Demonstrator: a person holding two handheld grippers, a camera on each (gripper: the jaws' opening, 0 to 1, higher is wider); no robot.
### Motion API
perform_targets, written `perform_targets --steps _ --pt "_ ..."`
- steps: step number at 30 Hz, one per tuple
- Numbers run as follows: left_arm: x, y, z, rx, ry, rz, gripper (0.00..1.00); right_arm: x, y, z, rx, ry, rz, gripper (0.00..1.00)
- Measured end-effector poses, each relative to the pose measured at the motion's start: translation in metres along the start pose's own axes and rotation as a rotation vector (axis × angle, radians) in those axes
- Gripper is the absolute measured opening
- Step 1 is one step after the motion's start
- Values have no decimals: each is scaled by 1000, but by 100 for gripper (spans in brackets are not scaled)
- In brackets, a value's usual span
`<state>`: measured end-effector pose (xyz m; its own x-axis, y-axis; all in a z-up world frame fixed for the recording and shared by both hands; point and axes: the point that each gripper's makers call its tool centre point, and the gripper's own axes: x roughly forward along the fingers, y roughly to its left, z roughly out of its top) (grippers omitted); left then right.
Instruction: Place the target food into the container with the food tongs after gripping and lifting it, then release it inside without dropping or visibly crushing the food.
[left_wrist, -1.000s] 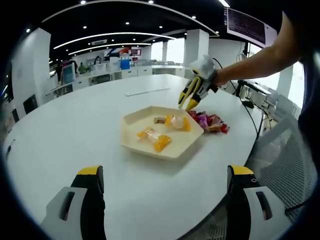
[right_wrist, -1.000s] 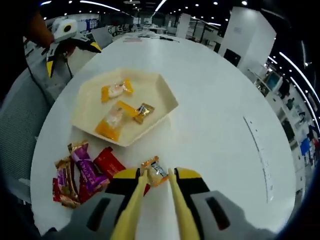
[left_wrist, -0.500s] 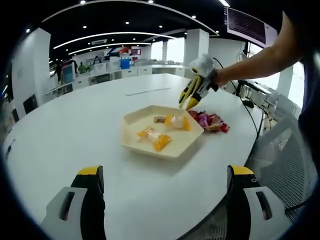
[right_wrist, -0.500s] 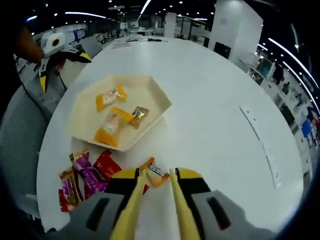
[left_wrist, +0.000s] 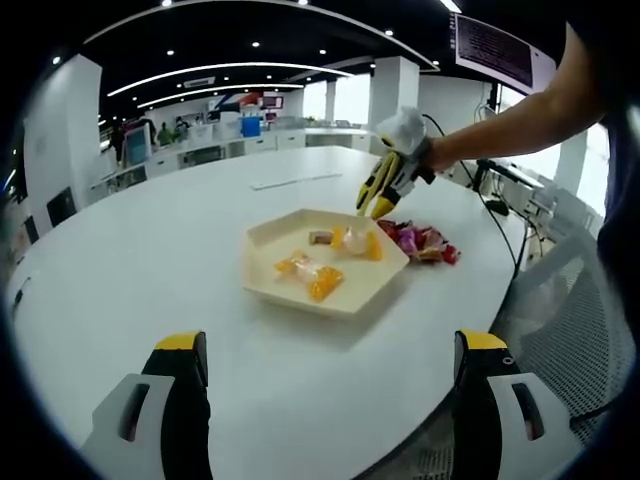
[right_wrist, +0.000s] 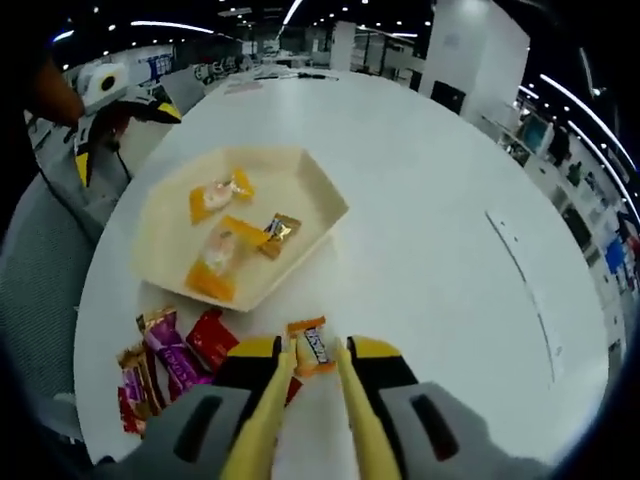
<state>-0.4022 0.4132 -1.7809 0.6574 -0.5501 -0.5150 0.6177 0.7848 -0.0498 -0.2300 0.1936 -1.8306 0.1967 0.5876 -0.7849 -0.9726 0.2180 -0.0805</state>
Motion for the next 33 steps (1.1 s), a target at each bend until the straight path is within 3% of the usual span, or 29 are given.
perform_targets --steps 12,14,33 --pt "0 -1 0 5 3 -1 99 0 -1 -2 121 -13 -26 20" --pt "0 -1 0 8 2 -3 99 -2 1 -2 198 -13 -25 20" --pt "-1 1 3 17 -16 9 99 -35 -20 9 262 -45 -103 20"
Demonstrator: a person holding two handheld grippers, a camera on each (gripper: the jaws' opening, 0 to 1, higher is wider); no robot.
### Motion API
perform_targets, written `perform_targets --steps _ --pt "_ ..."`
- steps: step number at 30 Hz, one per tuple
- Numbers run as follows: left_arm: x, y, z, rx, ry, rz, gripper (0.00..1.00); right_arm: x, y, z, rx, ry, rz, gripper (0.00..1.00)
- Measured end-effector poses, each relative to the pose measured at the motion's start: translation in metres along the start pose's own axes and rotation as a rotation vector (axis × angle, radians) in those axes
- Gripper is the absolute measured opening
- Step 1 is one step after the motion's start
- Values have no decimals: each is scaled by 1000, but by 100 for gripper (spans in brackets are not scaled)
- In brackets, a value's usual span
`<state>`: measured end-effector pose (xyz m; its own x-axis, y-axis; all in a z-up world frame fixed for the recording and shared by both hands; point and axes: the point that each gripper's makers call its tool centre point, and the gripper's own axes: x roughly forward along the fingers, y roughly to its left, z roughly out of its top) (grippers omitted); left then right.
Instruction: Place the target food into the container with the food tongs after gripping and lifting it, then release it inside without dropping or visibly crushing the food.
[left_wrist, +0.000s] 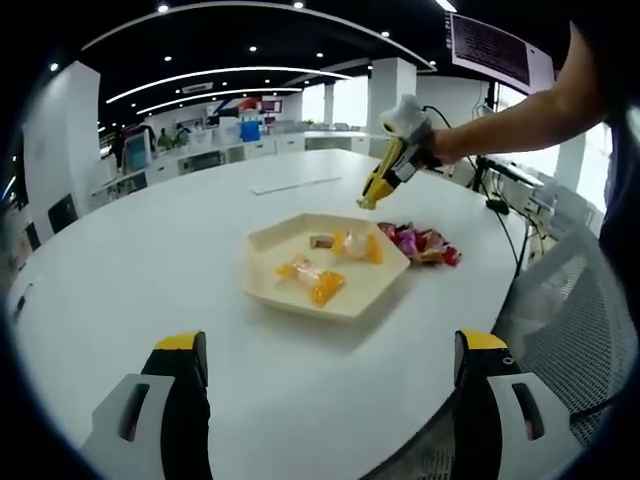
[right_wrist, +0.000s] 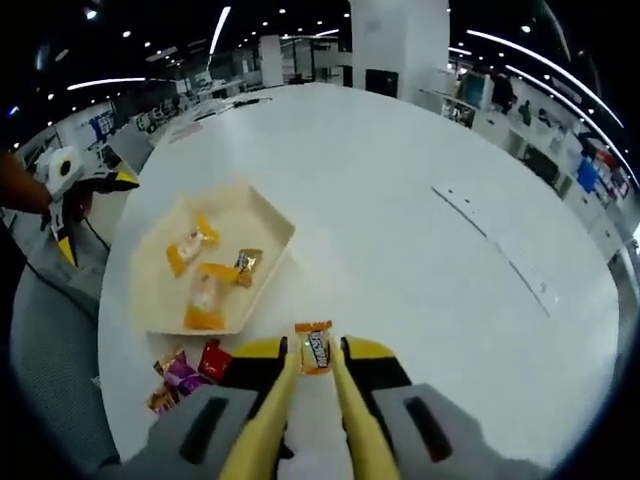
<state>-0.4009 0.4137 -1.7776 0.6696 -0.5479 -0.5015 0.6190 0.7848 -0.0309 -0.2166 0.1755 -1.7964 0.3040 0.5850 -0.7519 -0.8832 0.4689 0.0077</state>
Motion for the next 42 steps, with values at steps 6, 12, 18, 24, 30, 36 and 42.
perform_targets --steps 6,12,18,24,30,36,42 --pt "-1 1 2 2 -13 6 99 -6 -1 6 13 -2 -10 20" --pt "-1 2 3 2 -17 8 99 -10 -2 10 18 -2 -15 20" --pt "-2 2 5 5 -25 10 99 -11 0 11 19 0 -18 20" --pt "-2 2 5 4 -27 10 99 -15 2 23 27 -23 -22 20" --pt "-2 2 6 6 -31 8 99 -15 9 33 7 -19 -18 20" --pt "-1 0 5 6 -25 0 99 -13 26 51 6 -37 1 20" --pt "-2 1 6 15 -30 2 99 -9 44 73 -12 -60 18 21"
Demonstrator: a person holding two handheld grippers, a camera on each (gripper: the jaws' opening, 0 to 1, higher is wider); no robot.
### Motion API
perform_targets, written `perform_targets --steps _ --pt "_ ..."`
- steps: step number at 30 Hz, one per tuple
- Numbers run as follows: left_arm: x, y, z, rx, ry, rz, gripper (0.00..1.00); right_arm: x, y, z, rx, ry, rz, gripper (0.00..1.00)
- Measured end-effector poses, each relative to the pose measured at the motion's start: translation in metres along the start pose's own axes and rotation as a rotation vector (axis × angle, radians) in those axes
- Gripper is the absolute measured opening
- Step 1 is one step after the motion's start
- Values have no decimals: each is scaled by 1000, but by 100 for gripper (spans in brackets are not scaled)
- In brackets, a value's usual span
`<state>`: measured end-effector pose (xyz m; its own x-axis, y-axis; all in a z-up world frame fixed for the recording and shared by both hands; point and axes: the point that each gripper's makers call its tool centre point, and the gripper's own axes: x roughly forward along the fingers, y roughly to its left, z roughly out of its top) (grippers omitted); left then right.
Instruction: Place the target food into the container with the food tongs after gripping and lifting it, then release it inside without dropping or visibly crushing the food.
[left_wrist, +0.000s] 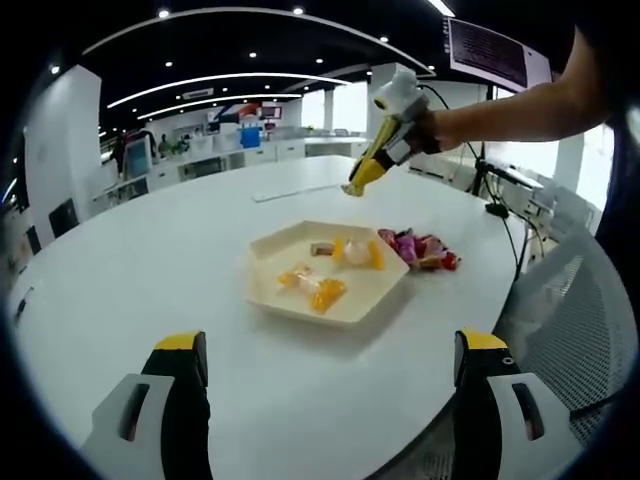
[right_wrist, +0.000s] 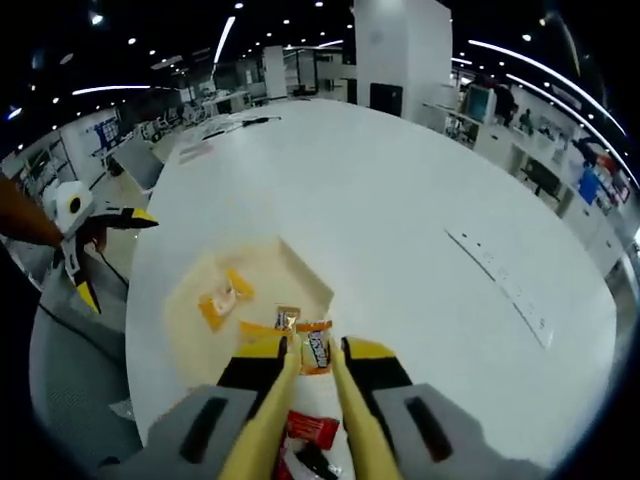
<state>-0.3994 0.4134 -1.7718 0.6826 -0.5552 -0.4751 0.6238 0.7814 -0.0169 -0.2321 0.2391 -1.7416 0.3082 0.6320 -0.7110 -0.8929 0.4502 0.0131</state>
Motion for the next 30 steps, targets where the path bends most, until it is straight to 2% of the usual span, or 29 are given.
perform_targets --steps 6,13,22,30 --pt "0 1 0 7 -2 6 99 5 19 26 -32 -22 19 20" --pt "-1 0 2 15 -6 3 99 14 43 45 -60 -32 47 21" --pt "-1 -2 2 17 -8 -4 99 29 78 58 -119 -17 93 21" --pt "-2 0 3 16 -12 6 99 35 91 57 -141 2 112 21"
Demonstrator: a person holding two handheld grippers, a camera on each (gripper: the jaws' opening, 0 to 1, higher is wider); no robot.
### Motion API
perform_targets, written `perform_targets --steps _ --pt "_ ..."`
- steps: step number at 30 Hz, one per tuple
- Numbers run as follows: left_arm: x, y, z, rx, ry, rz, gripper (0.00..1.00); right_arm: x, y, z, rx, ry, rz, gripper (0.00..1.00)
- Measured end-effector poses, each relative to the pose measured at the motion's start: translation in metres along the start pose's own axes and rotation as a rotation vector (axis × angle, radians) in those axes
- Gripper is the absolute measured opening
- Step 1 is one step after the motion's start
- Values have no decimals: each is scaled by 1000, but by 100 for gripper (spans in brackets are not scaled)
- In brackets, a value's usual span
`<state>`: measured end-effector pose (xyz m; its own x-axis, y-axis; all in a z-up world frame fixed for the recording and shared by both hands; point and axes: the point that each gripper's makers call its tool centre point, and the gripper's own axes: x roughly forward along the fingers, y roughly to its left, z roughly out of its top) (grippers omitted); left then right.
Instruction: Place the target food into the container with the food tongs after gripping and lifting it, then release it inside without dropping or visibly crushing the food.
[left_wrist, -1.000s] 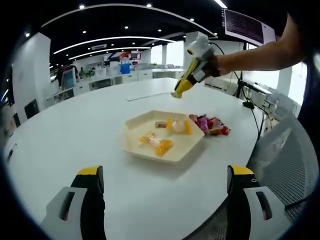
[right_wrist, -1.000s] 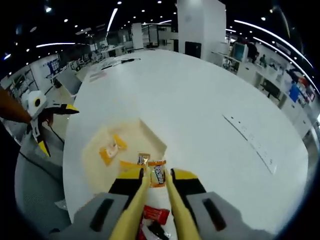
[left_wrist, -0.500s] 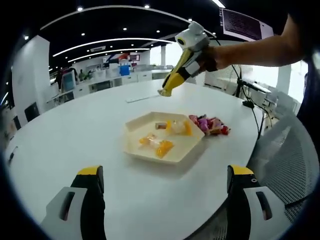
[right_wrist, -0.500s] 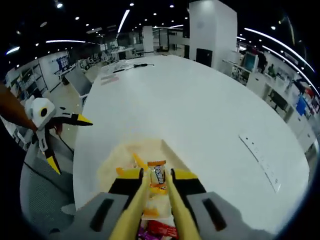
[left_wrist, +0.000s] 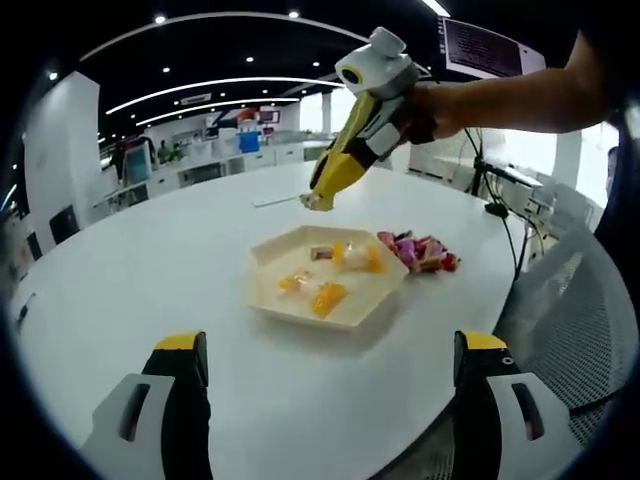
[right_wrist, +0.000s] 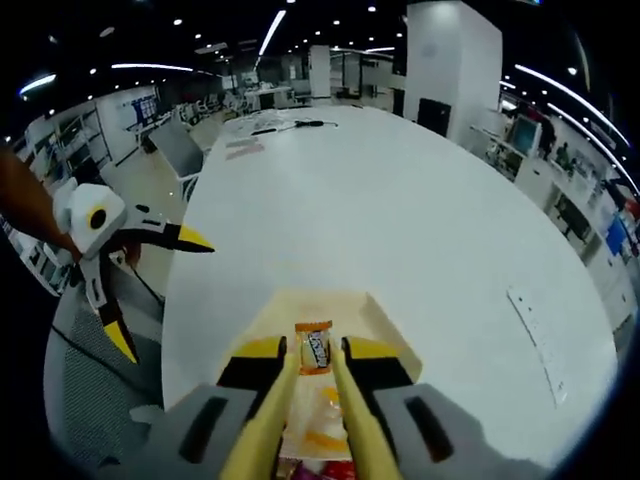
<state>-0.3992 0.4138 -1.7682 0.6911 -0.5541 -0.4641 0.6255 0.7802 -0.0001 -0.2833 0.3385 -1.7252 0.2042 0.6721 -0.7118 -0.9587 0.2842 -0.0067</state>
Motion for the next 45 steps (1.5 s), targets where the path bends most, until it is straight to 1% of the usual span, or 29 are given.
perform_targets --steps 12,17,23,28,32,35,37,40,42,43,45 --pt "0 -1 0 4 5 -2 99 -4 10 -3 -6 2 17 21" --pt "1 0 -2 4 9 0 99 -7 10 -4 -12 -9 14 23" --pt "1 -1 -2 7 12 -1 99 -12 12 -3 0 -39 25 25" --pt "1 -1 -2 7 13 1 99 -14 12 -4 -6 -45 25 25" --pt "1 0 -2 9 13 0 99 -22 10 -2 5 -67 16 25" --pt "1 -1 -1 9 10 1 99 -30 10 -4 -5 -80 13 26" --pt "1 0 -1 9 6 0 99 -34 8 -6 -17 -80 -1 26" --pt "0 -1 0 3 0 -2 99 -42 3 -10 -2 -90 -11 26" --pt "1 -3 0 -8 -6 -18 99 -48 -2 -14 3 -98 -25 27" --pt "2 -4 -1 -25 0 -28 100 -52 -5 -17 7 -98 -36 27" --pt "2 -4 1 -11 -5 -27 100 -59 -10 -21 11 -102 -52 27"
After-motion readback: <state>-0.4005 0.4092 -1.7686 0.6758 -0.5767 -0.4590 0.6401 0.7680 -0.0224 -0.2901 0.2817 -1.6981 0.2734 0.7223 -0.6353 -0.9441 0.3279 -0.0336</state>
